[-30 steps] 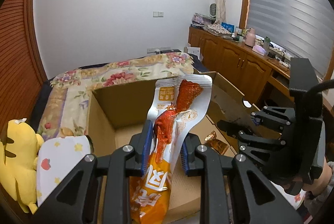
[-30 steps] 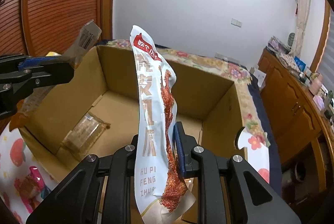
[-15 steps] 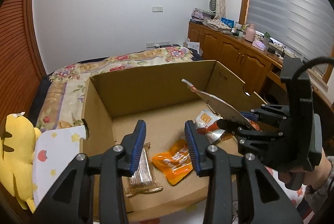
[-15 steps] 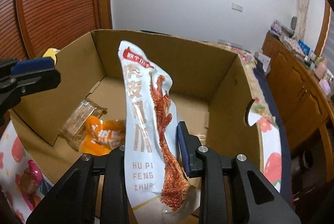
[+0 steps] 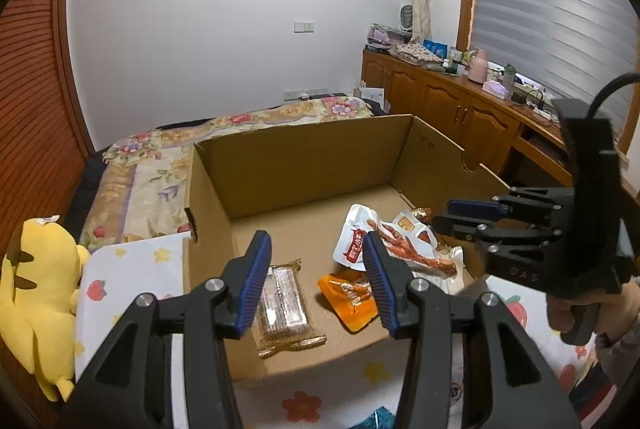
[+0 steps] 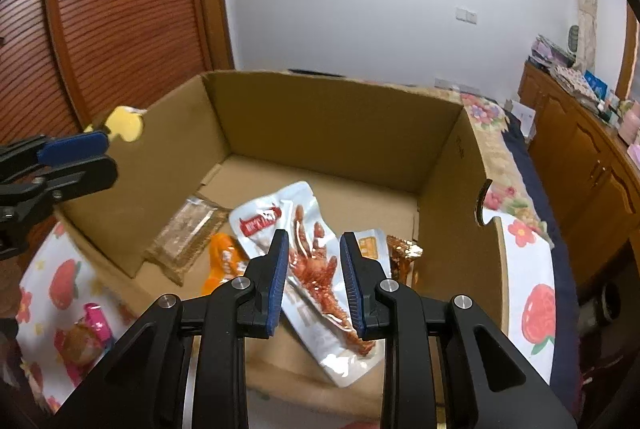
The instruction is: Organize snacks
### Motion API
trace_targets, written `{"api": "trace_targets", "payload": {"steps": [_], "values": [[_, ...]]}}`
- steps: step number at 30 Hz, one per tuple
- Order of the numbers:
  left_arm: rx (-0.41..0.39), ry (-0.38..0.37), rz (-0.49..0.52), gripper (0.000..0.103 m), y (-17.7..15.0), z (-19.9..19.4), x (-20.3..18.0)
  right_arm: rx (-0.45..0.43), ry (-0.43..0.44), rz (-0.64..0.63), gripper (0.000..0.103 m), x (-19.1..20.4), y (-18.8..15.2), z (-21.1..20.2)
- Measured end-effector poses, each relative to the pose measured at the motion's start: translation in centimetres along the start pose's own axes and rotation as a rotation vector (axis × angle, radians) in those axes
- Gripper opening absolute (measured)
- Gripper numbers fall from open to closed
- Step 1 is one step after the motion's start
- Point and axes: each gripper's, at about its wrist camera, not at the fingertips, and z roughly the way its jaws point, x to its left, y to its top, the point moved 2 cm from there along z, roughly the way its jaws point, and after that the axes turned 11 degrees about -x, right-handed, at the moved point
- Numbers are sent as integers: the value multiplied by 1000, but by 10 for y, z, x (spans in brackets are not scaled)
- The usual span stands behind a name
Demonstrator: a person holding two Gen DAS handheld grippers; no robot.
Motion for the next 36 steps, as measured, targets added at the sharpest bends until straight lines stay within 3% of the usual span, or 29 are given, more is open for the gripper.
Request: {"api": "trace_targets", "payload": {"steps": [11, 20, 23, 30, 34, 36], "values": [[-31, -17, -21, 48, -8, -26, -1, -81, 75, 28, 27, 23, 8, -41], [-36, -12, -6, 51, -32, -66, 2, -137, 132, -31, 34, 48, -11, -95], [-29, 18, 15, 55, -49, -77, 4, -132, 140, -39, 36, 49, -29, -109], [10, -13, 10, 62, -82, -85, 0, -62, 98, -54, 38, 34, -75, -112], [28, -35, -6, 78, -100, -86, -4, -16, 75, -58, 42, 24, -95, -108], [41, -36, -5, 79, -110, -85, -6, 12, 77, -50, 44, 19, -106, -106]]}}
